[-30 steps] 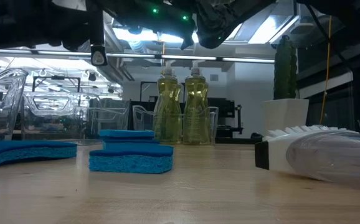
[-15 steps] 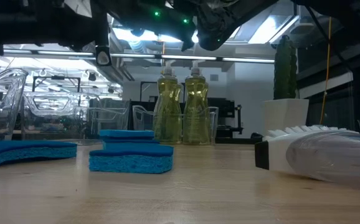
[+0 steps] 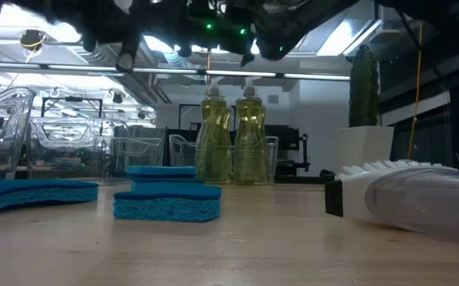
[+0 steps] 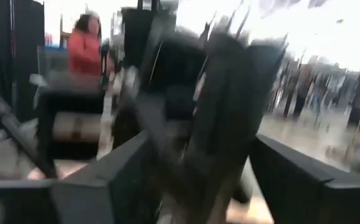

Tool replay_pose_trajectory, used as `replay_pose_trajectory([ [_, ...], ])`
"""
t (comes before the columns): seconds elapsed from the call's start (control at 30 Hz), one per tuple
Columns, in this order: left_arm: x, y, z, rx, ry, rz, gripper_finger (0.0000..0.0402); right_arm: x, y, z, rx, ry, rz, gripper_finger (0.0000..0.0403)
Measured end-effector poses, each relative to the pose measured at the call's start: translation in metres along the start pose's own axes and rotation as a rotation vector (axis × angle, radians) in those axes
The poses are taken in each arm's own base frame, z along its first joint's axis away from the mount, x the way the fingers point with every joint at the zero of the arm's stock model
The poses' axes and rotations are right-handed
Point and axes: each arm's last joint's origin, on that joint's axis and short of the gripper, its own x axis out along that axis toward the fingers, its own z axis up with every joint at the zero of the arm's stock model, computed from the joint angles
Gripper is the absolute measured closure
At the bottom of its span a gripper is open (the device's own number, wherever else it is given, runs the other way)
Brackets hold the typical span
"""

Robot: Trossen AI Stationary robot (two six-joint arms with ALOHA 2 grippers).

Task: Pick & Place Kitchen Sink Supplies
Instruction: Put the black dish brush into the bottom left transparent bin

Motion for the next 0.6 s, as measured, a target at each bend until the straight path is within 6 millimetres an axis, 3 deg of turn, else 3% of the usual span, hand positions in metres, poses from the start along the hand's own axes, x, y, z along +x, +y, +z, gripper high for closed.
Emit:
replay_pose_trajectory([
  [0.13, -0.011, 0.0, 0.022, -0.071, 0.139, -0.016, 0.0294, -0.006, 0.005, 0.008, 0.015, 0.19, 0.042, 0.0091],
  [0.27, -0.022, -0.006, 0.028, -0.186, 0.316, -0.142, 0.0294, -0.013, 0.021, 0.0, 0.08, 0.418, 0.102, 0.0074],
  [0.4, -0.033, -0.013, 0.026, -0.318, 0.496, -0.221, 0.0294, -0.019, 0.044, -0.013, 0.246, 0.608, 0.154, 0.0072],
  [0.6, -0.047, -0.033, 0.025, -0.337, 0.592, -0.427, 0.0294, -0.019, 0.091, -0.002, 0.383, 0.69, 0.257, 0.0072],
])
